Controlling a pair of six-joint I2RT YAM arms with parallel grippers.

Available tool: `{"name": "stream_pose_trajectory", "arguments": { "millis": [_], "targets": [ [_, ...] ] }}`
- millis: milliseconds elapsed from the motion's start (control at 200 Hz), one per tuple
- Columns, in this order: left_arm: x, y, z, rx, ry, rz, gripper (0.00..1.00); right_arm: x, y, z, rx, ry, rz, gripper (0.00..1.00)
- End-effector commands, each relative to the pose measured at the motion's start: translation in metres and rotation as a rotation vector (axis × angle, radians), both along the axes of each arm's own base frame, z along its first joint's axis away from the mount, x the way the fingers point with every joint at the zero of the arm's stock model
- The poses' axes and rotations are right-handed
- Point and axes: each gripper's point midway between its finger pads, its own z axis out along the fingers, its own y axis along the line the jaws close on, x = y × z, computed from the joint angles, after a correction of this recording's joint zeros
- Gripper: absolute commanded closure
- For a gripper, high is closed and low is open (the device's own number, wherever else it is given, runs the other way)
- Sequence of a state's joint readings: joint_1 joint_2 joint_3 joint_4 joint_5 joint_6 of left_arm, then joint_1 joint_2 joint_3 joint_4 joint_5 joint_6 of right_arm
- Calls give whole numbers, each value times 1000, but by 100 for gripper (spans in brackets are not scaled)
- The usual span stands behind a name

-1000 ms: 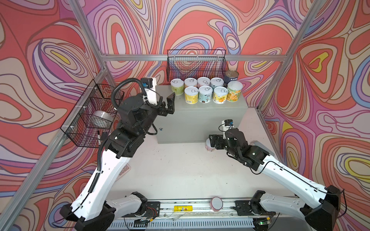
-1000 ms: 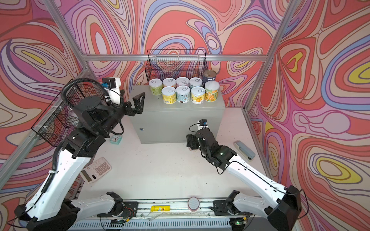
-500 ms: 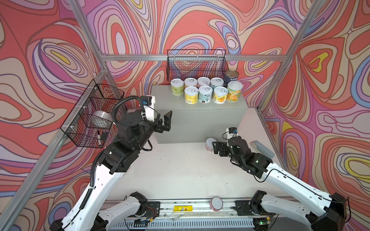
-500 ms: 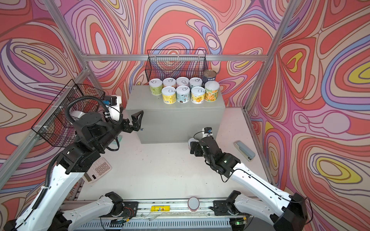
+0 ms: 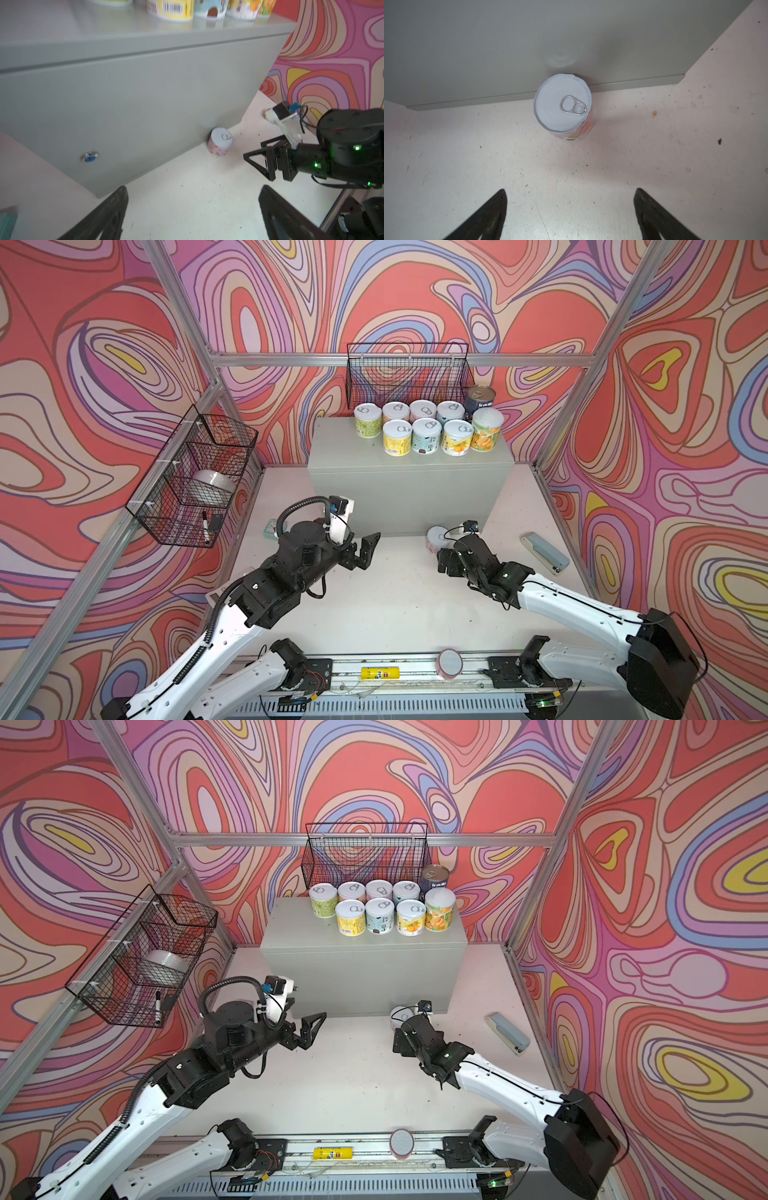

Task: Place and organize the canned foods onto the counter
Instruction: 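Lower the right gripper onto the pink can while left gripper hovers nearby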

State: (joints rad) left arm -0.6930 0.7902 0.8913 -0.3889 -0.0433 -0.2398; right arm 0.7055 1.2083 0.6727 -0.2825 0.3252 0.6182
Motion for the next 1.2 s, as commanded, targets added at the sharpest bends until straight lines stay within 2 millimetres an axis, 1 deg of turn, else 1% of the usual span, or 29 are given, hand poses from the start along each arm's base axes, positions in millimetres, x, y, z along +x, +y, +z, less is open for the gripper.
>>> {"name": "stream_pose_trajectory", "arguments": {
  "millis": [0,75,115,260,335,345,361,461,566,796,901,1092,1197],
  "targets": [
    [-5,-4,-26,-113,34,2,0,16,7,-4,10,-44,-10,2],
    [-5,0,-47,-142,35,32,0,25,11,-9,-16,-45,-14,2],
    [-5,3,-55,-149,40,47,0,30,13,-13,-34,-44,-12,2],
    [-2,1,-76,-148,56,53,0,45,19,-30,-77,-33,-16,2],
    [1,-1,-78,-158,66,63,0,53,23,-35,-86,-32,-16,2],
    [0,0,-90,-144,86,66,0,54,24,-35,-86,-34,-16,2],
    [0,-1,-95,-143,95,66,0,56,24,-36,-84,-38,-16,2],
    [2,-5,-104,-175,103,62,0,68,25,-44,-77,-43,-27,2],
    [4,-7,-111,-146,116,59,0,79,27,-53,-92,-35,-31,2],
    [8,-7,-121,-112,121,65,0,95,37,-65,-98,-38,-16,3],
    [8,-8,-130,-109,135,67,0,97,39,-65,-90,-46,-12,4],
    [9,-2,-143,-97,145,100,0,96,42,-66,-84,-54,8,9],
    [8,0,-150,-80,153,106,0,93,52,-64,-34,-56,47,13]
  ]
}}
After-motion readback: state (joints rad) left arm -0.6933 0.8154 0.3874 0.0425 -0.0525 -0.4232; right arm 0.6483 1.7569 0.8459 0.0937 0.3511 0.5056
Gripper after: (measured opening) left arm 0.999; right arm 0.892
